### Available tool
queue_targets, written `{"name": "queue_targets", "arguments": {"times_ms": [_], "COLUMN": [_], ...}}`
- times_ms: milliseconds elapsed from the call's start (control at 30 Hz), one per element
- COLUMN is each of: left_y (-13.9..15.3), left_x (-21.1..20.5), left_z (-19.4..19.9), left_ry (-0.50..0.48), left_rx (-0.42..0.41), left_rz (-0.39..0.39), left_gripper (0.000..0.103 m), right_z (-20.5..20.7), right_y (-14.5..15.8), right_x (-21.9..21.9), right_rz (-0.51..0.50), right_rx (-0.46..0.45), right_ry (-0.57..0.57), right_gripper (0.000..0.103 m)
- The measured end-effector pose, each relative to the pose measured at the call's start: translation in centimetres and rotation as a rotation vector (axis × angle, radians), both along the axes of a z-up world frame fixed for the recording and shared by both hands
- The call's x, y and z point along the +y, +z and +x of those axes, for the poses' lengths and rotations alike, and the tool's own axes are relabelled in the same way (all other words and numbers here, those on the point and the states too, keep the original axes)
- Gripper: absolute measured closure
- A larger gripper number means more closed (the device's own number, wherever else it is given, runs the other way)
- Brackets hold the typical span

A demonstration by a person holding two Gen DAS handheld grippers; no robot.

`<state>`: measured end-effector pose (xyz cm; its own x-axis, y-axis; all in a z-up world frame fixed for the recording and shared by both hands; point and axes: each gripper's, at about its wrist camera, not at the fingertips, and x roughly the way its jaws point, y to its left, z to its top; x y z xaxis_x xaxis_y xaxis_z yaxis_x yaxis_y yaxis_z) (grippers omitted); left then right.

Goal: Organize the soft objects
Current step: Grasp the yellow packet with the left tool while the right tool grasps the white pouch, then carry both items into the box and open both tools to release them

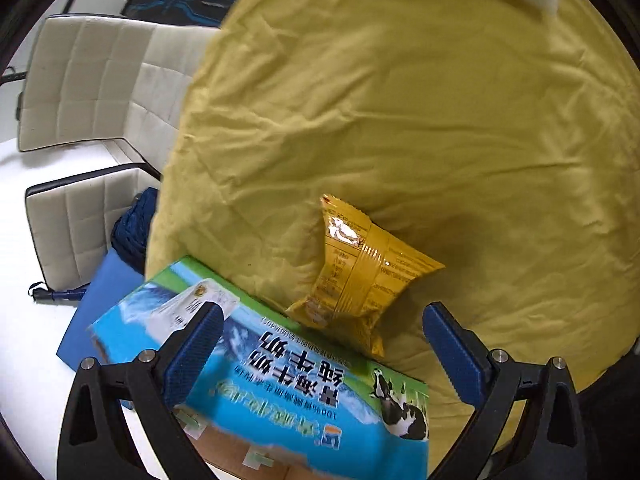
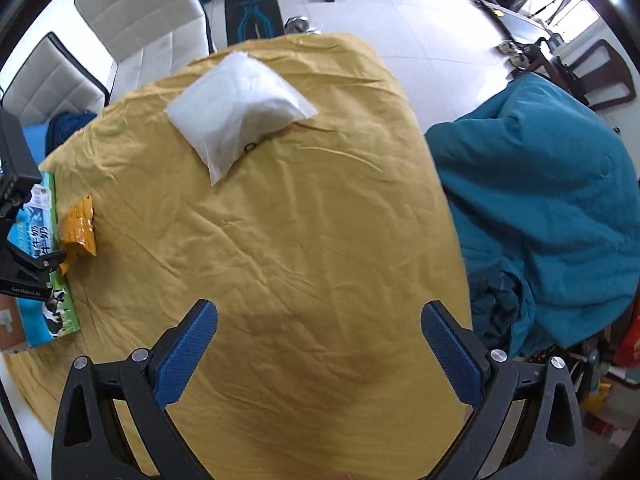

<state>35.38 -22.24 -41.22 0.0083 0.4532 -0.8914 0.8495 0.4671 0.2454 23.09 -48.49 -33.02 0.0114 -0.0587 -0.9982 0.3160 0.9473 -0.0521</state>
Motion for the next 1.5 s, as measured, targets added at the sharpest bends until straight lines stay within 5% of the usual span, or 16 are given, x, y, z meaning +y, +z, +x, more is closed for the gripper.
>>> {"name": "queue_targets", "arguments": {"times_ms": [100, 167, 233, 333, 567, 700, 900, 1267, 1367, 1500], "left_y": [-2.1, -3.3, -4.2, -4.0, -0.2, -0.2, -1.7, -3.5, -3.5, -3.7], "left_x": [0.3, 0.8, 1.4, 1.7, 1.5, 1.3, 1.3, 4.4, 4.5, 3.7], "left_z": [0.4, 1.0, 1.5, 1.7, 2.7, 2.6, 1.7, -2.6, -4.0, -4.6], "left_ry": [0.009, 0.058, 0.136, 0.226, 0.612, 0.812, 0.887, 1.046, 1.03, 1.005], "left_rx": [0.049, 0.07, 0.11, 0.11, 0.011, 0.03, 0.047, 0.128, 0.112, 0.083], "left_rz": [0.011, 0.014, 0.011, -0.02, -0.24, -0.345, -0.358, -0.461, -0.462, -0.461], "left_gripper": [0.004, 0.031, 0.047, 0.06, 0.061, 0.061, 0.06, 0.05, 0.05, 0.052], "right_z": [1.4, 2.4, 3.5, 5.3, 10.9, 16.2, 21.4, 20.2, 19.3, 18.8], "right_y": [-1.6, -2.2, -2.4, -2.4, -2.4, -3.9, -9.6, -10.2, -10.1, -11.2], "right_x": [0.4, 0.6, 0.8, 1.1, 0.5, 0.8, 1.3, 0.6, 0.2, 0.4], "right_rz": [0.024, 0.036, 0.042, 0.054, 0.098, 0.087, 0.154, 0.209, 0.275, 0.227], "right_rx": [0.03, 0.035, 0.036, 0.031, -0.019, 0.001, 0.174, 0.237, 0.248, 0.209], "right_ry": [0.03, 0.042, 0.053, 0.076, 0.103, 0.236, 0.343, 0.164, 0.122, 0.122], "right_gripper": [0.0, 0.0, 0.0, 0.0, 0.0, 0.0, 0.0, 0.012, 0.009, 0.003]}}
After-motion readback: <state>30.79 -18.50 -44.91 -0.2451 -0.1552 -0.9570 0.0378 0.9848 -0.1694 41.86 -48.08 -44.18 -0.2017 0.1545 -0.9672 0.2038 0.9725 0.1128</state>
